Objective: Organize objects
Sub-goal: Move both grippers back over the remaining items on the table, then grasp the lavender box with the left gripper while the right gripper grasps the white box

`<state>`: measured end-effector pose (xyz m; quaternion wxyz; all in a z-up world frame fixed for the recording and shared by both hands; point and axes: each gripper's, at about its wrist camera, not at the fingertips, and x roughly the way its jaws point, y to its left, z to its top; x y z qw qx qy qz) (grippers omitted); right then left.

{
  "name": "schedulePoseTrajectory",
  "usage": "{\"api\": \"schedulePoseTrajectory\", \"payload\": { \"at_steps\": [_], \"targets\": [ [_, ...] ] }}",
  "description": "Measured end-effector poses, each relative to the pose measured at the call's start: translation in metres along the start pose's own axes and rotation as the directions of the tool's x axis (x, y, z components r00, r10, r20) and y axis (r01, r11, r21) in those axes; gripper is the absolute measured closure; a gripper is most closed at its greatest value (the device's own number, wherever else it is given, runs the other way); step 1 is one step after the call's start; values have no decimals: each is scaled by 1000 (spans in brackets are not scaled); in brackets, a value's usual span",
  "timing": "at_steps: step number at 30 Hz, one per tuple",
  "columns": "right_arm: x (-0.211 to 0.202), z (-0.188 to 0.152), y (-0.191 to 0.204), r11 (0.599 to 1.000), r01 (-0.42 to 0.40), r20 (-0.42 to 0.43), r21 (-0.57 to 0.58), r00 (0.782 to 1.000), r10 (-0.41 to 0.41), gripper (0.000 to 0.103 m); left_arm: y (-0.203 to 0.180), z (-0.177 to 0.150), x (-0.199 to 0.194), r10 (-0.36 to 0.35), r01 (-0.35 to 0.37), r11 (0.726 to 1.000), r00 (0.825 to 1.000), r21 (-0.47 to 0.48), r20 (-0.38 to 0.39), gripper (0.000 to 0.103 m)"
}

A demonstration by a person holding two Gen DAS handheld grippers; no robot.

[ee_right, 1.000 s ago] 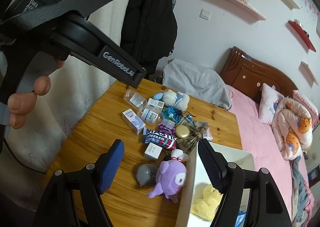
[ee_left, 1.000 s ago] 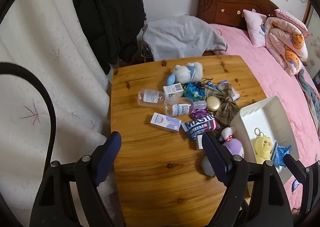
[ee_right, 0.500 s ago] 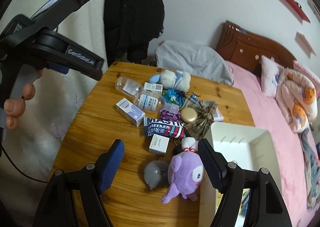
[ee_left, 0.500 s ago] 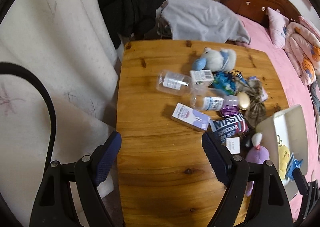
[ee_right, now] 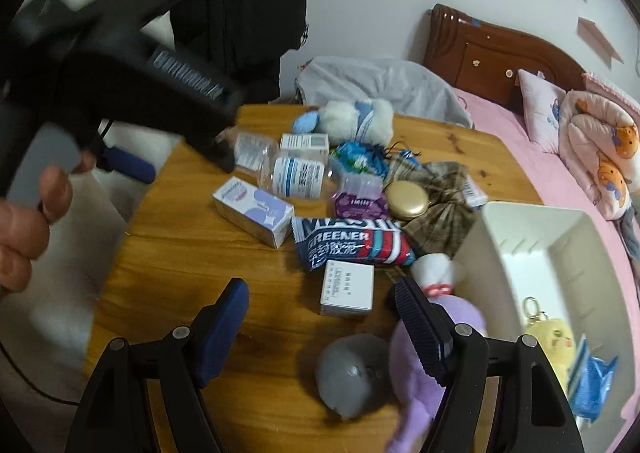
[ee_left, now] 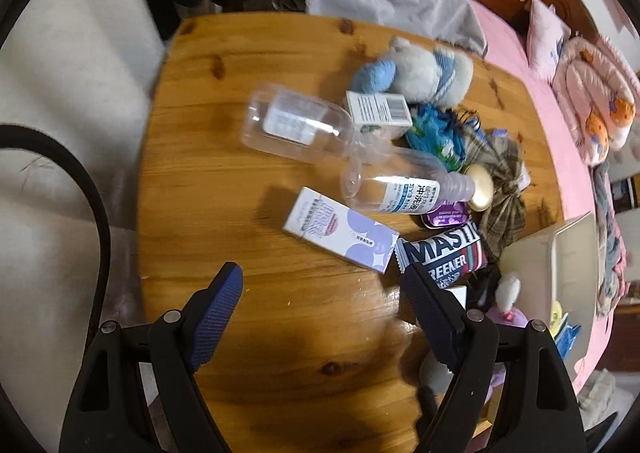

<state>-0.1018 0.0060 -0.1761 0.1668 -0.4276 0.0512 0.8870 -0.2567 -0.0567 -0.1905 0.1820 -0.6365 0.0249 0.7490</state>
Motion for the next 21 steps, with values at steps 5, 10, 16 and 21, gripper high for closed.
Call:
{"api": "schedulePoseTrajectory", "payload": {
  "at_steps": [5, 10, 16, 21],
  "targets": [
    [30, -5, 2, 1000, 19, -49, 20, 999, -18, 26, -9, 9, 25, -11, 11, 1000, 998, -7, -54, 18],
    [45, -1, 6, 999, 32, -61, 4, 998, -32, 27, -10, 14, 44, 42, -46, 998, 995, -37, -89, 18],
    [63, 2, 13, 998, 53, -105, -31, 993, -56, 27, -10, 23, 60, 65, -76, 994, 989, -81, -132, 17],
    [73, 4, 17, 994, 99, -150, -55, 983, -106, 27, -12, 30, 68, 85, -97, 992, 986, -77, -141, 18]
  ]
}}
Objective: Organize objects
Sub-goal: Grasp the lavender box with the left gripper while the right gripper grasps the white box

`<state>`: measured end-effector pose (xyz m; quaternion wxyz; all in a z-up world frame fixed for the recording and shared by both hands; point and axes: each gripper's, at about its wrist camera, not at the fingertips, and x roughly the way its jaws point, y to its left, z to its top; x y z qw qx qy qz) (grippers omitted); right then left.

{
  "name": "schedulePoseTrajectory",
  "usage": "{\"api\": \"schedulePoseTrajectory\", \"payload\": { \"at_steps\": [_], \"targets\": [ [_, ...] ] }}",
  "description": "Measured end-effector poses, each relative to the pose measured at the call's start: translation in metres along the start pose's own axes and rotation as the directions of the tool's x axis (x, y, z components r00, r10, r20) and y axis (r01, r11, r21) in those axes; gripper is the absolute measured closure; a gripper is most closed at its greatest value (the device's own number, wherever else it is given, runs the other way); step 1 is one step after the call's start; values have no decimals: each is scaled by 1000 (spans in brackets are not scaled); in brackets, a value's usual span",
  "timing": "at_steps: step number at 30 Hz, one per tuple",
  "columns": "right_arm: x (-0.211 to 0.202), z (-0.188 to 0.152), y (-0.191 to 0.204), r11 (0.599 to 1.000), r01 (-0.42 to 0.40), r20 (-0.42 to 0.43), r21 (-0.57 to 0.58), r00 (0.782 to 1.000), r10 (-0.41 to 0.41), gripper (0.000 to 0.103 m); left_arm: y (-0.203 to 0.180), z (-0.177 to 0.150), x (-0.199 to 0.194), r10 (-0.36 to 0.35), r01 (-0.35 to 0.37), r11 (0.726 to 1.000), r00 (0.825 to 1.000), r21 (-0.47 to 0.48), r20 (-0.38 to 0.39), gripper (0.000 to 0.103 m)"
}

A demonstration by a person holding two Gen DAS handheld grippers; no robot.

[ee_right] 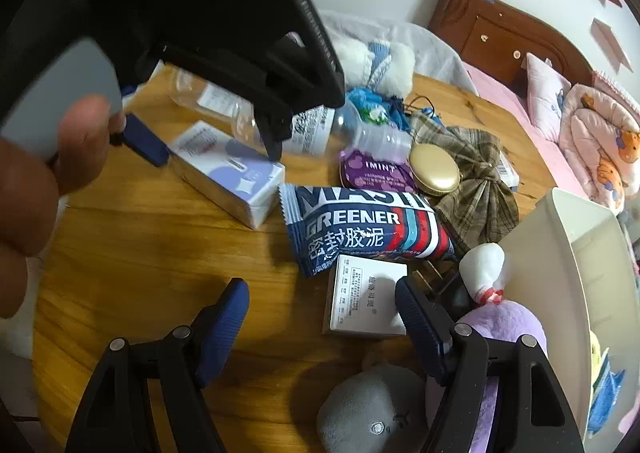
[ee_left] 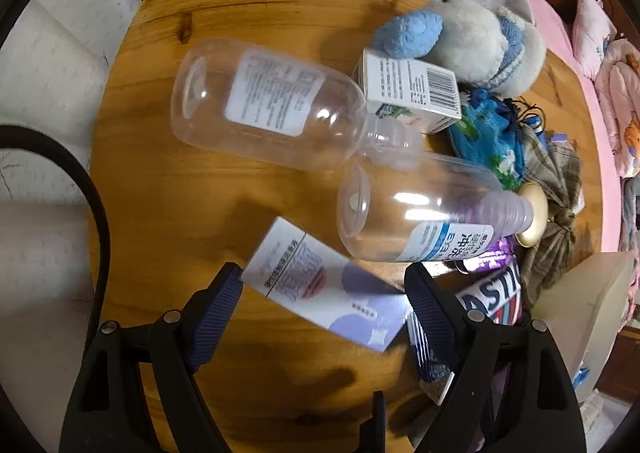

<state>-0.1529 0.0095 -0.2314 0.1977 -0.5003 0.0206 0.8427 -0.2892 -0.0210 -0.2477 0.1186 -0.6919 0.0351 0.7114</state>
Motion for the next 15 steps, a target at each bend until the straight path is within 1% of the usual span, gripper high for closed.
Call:
{"api": "schedulePoseTrajectory", "payload": {
  "at_steps": [2, 6, 7, 8, 11, 12, 14, 15],
  "targets": [
    [3, 2, 2, 1000, 28, -18, -10, 999, -28, 27, 1, 1, 7, 11, -11, 1000, 1000, -3, -27, 18],
    [10, 8, 1, 998, 56, -48, -13, 997, -56, 27, 7, -1, 14, -8, 6, 1000, 998, -31, -58, 19],
    [11, 9, 1, 998, 66, -56, -19, 996, -67, 27, 9, -1, 15, -17, 14, 999, 998, -40, -65, 21],
    [14, 11, 1, 997, 76, -72, -25, 994, -77, 27, 11, -2, 16, -23, 20, 999, 997, -48, -71, 27],
    [22, 15, -5, 997, 70, -136, -10, 988, -71, 27, 17, -4, 15, -16, 11, 998, 997, -66, -78, 38],
    [23, 16, -6, 998, 63, -151, -7, 986, -63, 27, 19, -5, 15, -20, 14, 997, 996, -72, -84, 40],
    [25, 19, -9, 999, 36, -178, 7, 983, -34, 28, 24, -7, 14, -30, 22, 996, 995, -87, -94, 47],
    [27, 20, -11, 1000, 23, -190, 14, 982, -20, 29, 27, -8, 14, -37, 27, 995, 994, -96, -102, 49]
  ]
}}
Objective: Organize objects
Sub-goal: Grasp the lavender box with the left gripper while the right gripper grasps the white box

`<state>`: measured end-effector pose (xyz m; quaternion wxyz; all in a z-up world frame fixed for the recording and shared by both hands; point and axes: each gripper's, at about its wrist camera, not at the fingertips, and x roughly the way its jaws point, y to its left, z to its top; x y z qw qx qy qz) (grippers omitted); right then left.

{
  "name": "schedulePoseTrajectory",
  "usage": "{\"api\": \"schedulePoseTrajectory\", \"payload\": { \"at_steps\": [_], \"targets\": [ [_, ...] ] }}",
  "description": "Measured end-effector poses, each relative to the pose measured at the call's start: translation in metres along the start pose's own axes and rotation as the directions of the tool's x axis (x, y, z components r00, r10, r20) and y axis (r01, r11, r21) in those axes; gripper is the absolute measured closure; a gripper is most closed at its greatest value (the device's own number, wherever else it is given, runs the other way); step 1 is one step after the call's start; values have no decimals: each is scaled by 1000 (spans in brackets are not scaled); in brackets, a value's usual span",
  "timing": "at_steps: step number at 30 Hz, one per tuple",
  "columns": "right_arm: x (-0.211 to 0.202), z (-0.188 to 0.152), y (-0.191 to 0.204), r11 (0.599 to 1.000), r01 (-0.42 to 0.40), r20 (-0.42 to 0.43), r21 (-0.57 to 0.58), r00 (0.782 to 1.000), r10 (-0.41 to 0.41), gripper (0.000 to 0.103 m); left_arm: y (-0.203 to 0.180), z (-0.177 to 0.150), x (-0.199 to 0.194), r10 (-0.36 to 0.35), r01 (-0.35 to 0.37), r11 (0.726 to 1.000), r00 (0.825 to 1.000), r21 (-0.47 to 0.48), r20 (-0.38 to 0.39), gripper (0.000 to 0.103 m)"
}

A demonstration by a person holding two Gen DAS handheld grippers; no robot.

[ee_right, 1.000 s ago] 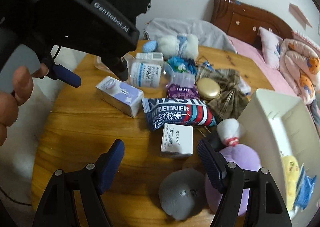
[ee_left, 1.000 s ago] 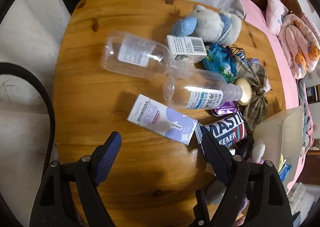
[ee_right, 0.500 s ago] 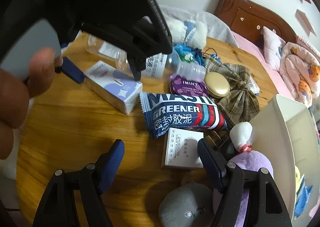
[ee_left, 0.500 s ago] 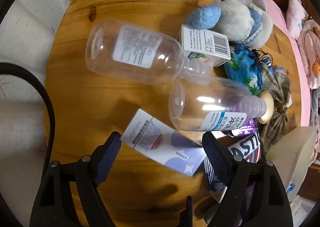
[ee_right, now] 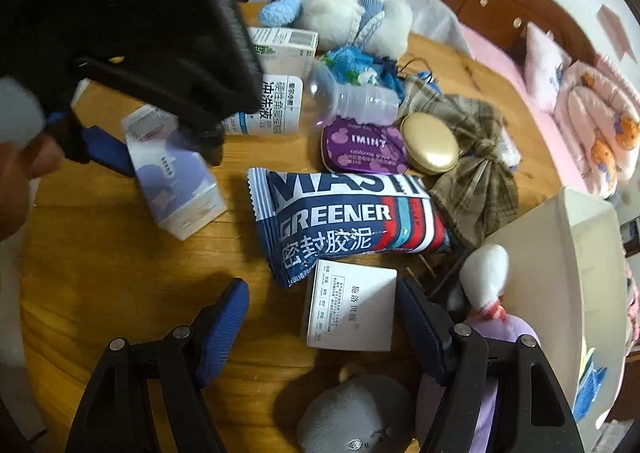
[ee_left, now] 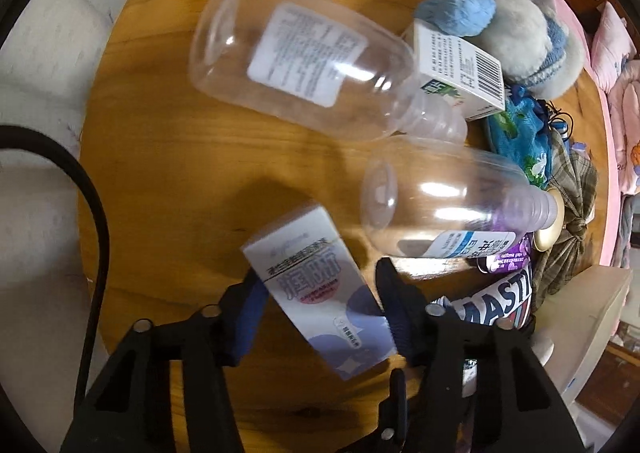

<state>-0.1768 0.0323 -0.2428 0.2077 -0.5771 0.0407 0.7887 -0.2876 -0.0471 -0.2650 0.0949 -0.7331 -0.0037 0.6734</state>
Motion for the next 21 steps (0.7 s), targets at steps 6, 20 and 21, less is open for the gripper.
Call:
{"api": "schedulePoseTrajectory", "payload": {
  "at_steps": [6, 20, 21],
  "targets": [
    [8, 0, -11, 997, -67, -53, 36, 996, 69, 60, 15, -8, -2, -34, 34, 998, 999, -47, -12, 60],
    [-40, -9, -25, 982, -186, 26, 32, 982, 185, 63, 22, -62, -72, -67, 66, 998, 990, 8, 123, 65],
    [-48, -11, -28, 980, -196, 41, 29, 980, 194, 63, 21, -69, -82, -70, 68, 998, 988, 18, 139, 65]
  ]
}}
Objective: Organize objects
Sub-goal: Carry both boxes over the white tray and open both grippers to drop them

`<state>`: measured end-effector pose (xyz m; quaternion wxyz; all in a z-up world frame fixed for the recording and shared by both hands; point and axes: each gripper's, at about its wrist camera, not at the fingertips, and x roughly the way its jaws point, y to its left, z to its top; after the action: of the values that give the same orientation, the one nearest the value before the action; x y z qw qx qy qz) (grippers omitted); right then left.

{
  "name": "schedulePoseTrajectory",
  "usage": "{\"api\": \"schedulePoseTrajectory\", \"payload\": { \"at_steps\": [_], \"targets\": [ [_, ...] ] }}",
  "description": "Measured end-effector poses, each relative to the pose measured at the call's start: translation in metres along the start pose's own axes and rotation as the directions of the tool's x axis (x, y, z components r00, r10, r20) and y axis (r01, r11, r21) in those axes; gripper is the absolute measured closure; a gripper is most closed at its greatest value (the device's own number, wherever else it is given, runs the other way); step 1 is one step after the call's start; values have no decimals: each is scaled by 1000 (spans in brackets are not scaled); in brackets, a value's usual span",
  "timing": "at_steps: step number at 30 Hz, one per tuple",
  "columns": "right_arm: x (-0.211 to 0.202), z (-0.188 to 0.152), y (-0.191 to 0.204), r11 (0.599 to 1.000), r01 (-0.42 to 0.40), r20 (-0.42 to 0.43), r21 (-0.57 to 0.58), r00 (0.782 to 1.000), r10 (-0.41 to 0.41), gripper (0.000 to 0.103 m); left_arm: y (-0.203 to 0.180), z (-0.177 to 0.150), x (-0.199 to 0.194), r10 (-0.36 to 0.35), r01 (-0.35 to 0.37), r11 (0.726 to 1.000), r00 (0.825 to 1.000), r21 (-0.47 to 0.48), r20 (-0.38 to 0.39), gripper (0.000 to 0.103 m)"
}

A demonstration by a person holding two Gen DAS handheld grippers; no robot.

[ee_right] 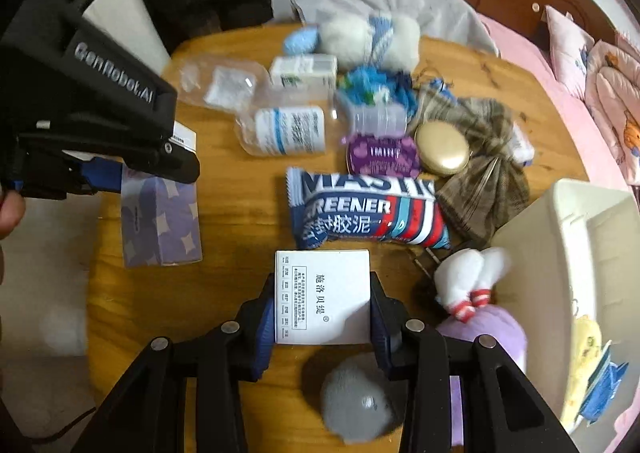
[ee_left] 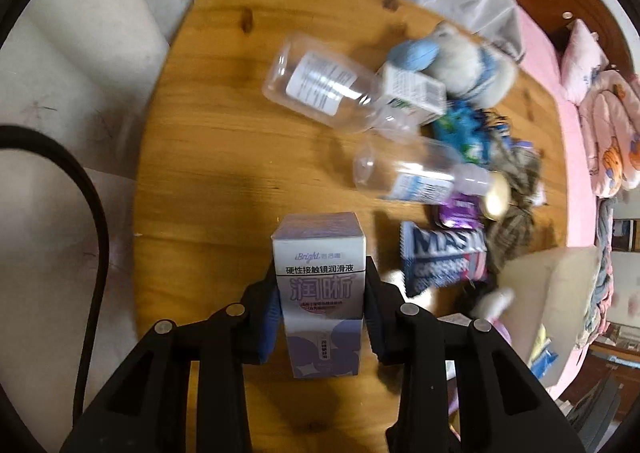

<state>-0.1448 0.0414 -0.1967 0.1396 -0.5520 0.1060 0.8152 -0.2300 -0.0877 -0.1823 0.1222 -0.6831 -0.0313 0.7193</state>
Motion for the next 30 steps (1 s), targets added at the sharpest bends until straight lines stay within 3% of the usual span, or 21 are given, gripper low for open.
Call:
{"api": "schedulePoseTrajectory", "payload": {
  "at_steps": [2, 5, 10, 18, 24, 30],
  "targets": [
    [-21, -1, -4, 1000, -12, 33, -12, 999, 13, 63, -9, 13, -23, 2, -3, 1000, 999, 24, 34, 65],
    [-55, -1, -10, 999, -47, 88, -23, 995, 48, 63, -6, -6, -67, -23, 17, 997, 996, 76, 88, 65],
    [-108, -5, -22, 998, -57, 168, -34, 984, 62, 63, -52, -16, -103, -98, 70, 983, 982, 171, 161, 65],
    [-193, -26, -67, 1000, 5, 298, 23, 954, -12, 63, -140, -47, -154, -246, 158, 918, 946, 363, 211, 65],
    [-226, -43, -110, 992, 97, 347, 77, 930, -118, 63, -215, -62, -157, -310, 186, 859, 930, 477, 196, 65],
    [-232, -60, -161, 978, 162, 310, 128, 931, -195, 63, -275, -67, -132, -310, 199, 831, 941, 519, 136, 65]
  ]
}}
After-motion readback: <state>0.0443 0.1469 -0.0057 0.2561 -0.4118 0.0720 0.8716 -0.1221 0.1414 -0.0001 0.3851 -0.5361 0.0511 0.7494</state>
